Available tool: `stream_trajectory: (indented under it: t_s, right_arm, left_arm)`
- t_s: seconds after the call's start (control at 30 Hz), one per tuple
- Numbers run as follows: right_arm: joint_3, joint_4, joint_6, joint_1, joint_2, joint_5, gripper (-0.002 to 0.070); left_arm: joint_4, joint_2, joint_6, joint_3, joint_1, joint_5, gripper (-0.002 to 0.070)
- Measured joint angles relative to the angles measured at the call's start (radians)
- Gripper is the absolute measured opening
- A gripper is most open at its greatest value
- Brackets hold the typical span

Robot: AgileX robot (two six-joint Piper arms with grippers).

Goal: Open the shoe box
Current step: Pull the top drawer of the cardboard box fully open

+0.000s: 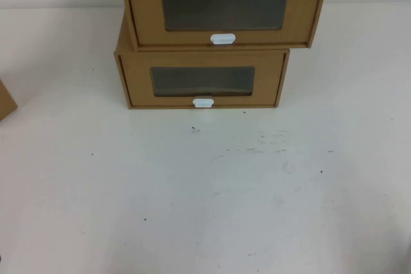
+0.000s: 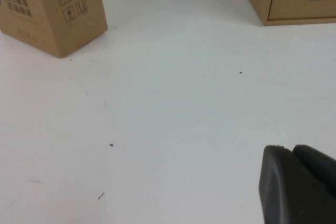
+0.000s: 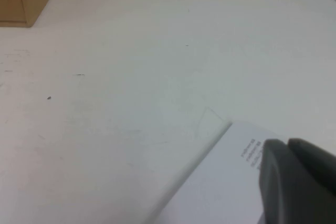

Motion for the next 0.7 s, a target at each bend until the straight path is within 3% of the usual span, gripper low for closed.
stream_trajectory:
  t_s: [0.7]
  right_arm:
    - [0.0, -0.082, 0.0, 0.0, 0.0, 0.0, -0.0018]
  left_arm:
    - [0.0, 0.0, 0.0, 0.0, 0.0, 0.0, -0.0006]
